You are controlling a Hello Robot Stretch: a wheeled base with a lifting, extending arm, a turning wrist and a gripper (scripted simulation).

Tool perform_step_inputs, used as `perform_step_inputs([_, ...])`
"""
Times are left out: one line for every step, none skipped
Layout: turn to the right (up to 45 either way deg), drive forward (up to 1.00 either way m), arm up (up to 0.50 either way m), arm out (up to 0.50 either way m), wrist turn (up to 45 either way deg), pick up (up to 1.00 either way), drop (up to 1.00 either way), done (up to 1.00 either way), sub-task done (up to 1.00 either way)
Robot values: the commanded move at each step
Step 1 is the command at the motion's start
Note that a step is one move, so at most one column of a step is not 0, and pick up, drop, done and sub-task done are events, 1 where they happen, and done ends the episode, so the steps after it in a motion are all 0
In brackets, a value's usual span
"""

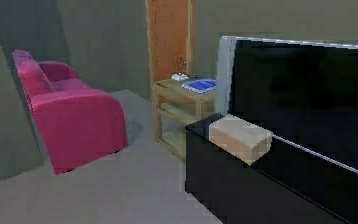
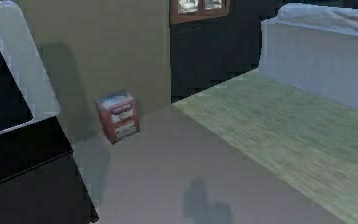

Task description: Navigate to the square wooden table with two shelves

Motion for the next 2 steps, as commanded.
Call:
perform_step_inputs([0.0,0.60,0.00,0.00,0.0,0.00,0.00,0.00,0.00])
perform_step_inputs([0.0,0.00,0.00,0.00,0.0,0.00,0.00,1.00,0.00])
